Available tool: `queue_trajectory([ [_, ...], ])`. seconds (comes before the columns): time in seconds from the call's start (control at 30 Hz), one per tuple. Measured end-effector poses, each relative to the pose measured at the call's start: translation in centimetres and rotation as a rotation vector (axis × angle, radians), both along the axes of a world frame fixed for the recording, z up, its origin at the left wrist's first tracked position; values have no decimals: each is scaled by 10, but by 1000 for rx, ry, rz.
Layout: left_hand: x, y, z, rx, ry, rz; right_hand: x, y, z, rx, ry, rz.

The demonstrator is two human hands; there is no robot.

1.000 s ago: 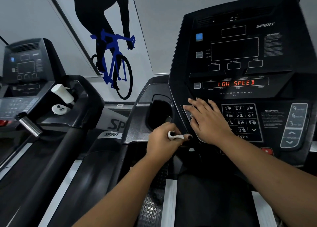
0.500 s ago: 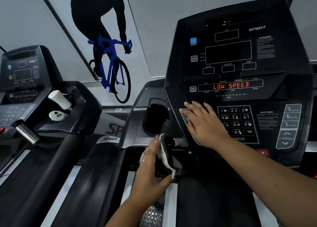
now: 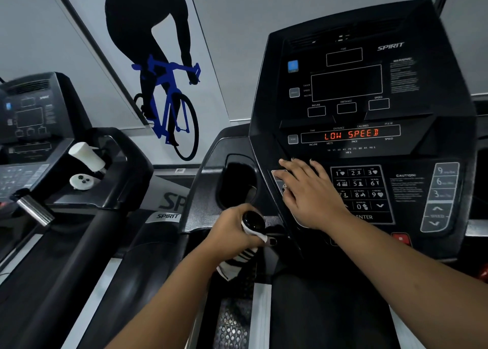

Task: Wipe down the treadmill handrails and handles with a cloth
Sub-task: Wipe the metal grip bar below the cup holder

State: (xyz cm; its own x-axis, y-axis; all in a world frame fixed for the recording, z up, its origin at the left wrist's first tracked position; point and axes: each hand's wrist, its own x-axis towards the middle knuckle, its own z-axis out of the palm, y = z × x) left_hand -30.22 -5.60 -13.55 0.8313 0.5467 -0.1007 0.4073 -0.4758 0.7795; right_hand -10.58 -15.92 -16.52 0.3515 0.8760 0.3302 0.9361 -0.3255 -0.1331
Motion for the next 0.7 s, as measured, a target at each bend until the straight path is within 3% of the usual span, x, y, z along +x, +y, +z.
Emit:
queue_trajectory([
  [0.2,8,-12,1,74,-69,66,0,1,-1,7,-14,-2],
  [0.37,9,-38,-7,444,-33,299,0,-1,-3,6,-14,12],
  [0.43,11,-43,-11,492,-32,381,-1,-2,-5,6,-19,15],
  [0.57,8,-34,-5,364,30,296,0,-2,-4,7,-16,16],
  [0.7,5,-7,6,12,52,67,-1,-1,-3,3,-15,18],
])
